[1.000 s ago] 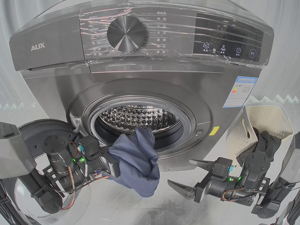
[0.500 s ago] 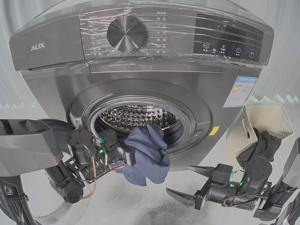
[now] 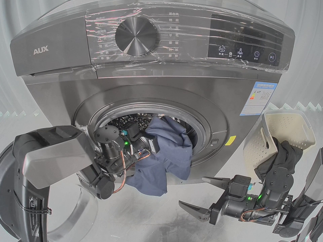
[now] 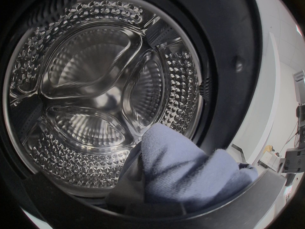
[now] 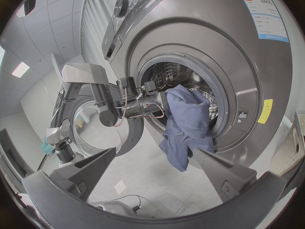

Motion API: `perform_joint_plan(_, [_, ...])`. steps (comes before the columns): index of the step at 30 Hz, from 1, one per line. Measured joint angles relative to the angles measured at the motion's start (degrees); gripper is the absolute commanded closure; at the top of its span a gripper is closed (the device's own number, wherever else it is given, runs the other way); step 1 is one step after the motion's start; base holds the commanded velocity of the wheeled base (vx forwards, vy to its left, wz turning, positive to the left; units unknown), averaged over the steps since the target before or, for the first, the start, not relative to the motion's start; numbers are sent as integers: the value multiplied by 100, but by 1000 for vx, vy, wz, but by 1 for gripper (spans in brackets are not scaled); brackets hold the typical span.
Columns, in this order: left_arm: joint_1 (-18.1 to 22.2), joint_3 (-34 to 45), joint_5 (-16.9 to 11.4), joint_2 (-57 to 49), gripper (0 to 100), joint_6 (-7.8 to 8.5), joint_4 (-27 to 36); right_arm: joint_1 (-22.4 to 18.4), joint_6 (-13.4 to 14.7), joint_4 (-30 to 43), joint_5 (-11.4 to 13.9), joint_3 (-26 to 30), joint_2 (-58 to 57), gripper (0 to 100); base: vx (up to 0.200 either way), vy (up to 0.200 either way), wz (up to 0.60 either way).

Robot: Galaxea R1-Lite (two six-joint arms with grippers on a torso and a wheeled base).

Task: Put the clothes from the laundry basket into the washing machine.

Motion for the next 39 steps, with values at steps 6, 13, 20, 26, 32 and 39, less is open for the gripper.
perform_joint_plan(6, [50,-844,129,378,100,-20,191,6,7,-1,0,-12,2,0,0,0,0])
perform_joint_plan(13, [135,-1530,294,573,100,-22,939,17,16,0,-2,-15,49,0,0,0,0])
perform_joint_plan(20, [190,-2274,438,841,100,-4,1514,17,22,-1,-5,-12,79,0,0,0,0])
perform_joint_plan(26, [201,-3222,917,1175,100,9,1813,17,22,-1,-10,-12,107,0,0,0,0])
perform_joint_plan(32, [236,-4028,1409,1506,100,13,2116,20,24,0,-13,-11,133,0,0,0,0])
perform_joint_plan(39, [321,-4216,1488,1657,0,-38,2191,17,29,0,-13,-9,151,0,0,0,0])
